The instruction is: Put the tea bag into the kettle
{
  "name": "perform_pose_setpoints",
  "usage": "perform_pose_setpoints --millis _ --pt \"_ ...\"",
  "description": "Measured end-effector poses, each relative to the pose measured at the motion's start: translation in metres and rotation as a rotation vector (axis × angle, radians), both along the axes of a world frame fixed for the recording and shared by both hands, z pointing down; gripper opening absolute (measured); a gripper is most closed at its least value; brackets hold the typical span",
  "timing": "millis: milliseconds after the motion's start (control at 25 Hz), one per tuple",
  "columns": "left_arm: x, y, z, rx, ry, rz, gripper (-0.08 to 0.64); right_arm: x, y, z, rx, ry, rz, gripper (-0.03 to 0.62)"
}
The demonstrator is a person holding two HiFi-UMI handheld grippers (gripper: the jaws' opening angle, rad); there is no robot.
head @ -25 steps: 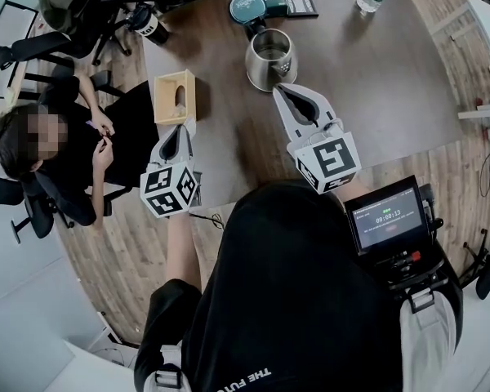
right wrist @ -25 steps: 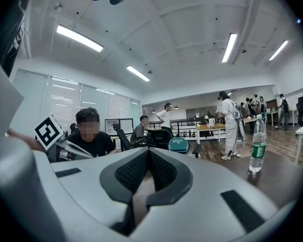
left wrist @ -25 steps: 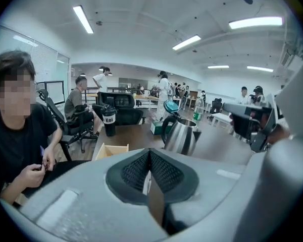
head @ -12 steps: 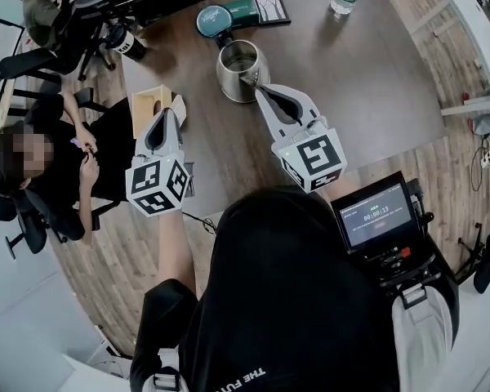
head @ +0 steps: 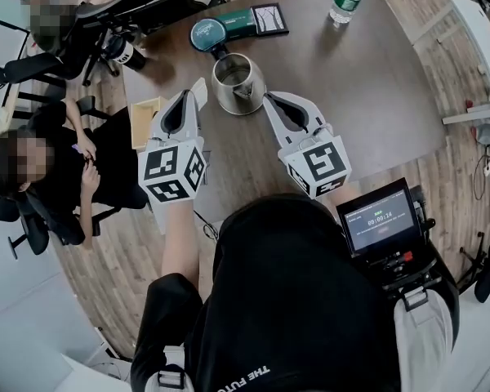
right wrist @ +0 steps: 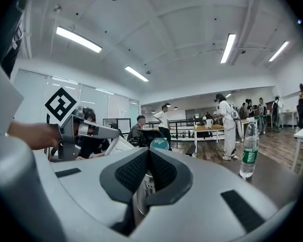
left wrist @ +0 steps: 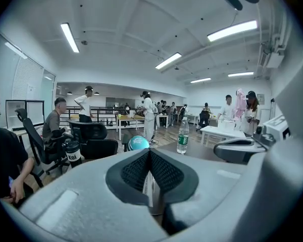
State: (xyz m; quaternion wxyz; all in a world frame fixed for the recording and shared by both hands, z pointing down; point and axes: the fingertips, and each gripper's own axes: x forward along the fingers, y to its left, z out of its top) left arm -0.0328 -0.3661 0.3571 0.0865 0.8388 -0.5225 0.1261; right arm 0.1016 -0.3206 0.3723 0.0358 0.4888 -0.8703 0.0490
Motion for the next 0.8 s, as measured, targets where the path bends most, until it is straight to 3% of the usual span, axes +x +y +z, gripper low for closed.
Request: perform_pose_setpoints --millis 800 --pt "0.051 -0.057 0.044 -0.047 -0.024 0.067 0.005 0.026 0.0 0.024 -0.065 -0.051 0.081 0.005"
